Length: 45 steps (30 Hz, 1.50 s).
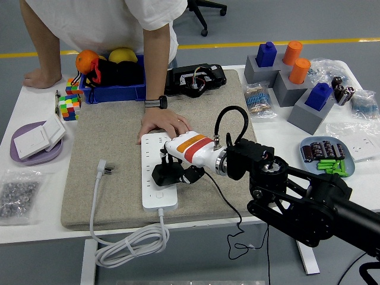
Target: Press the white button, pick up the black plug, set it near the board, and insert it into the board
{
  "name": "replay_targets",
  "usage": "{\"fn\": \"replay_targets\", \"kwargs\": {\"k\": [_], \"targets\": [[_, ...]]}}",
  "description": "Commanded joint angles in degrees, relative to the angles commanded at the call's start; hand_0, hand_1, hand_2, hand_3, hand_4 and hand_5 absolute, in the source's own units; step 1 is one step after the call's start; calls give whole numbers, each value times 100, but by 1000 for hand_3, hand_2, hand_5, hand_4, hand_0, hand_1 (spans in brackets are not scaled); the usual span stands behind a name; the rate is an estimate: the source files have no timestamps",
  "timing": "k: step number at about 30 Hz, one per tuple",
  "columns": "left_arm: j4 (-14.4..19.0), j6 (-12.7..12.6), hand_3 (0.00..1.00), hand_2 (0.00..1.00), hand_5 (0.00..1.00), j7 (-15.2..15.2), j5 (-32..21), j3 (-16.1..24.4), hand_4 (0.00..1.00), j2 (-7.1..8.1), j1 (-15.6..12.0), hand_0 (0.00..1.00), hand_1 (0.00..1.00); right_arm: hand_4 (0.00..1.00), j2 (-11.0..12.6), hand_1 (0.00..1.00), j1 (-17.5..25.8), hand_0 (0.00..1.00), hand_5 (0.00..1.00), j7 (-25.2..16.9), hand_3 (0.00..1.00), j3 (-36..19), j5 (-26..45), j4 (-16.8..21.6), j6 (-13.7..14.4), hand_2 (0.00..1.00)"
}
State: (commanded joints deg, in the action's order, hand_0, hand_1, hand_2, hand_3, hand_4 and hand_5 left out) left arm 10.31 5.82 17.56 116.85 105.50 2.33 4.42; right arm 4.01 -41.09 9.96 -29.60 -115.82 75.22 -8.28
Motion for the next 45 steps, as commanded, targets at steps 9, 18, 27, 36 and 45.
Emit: {"fn": "replay_targets", "kwargs": {"k": [9,18,27,36,45], "targets": [[0,8,763,683,477,3,73,16,507,-15,-4,780,729,838,39,421,123,345,2,-16,533,-95,41,-19,-10,442],[0,-3,763,683,477,1,55,-7,506,-29,-2,779,728,842,62,420,172,348,2,-33,539,-102,100,-24,-50,443],[0,-8,763,683,478,3,38,-11,505,-35,-7,780,729,844,129,420,205,346,2,2,538,-172,111,-12,-66,443],[0,-11,763,682,479,-1,54,-4,503,-42,-16,779,728,845,133,422,247,344,2,26,538,-216,98,-91,-86,445],[0,-9,762,682,481,-1,24,-20,501,-41,-7,779,728,849,127,421,257,343,2,31,538,-219,121,-44,-92,444]]}}
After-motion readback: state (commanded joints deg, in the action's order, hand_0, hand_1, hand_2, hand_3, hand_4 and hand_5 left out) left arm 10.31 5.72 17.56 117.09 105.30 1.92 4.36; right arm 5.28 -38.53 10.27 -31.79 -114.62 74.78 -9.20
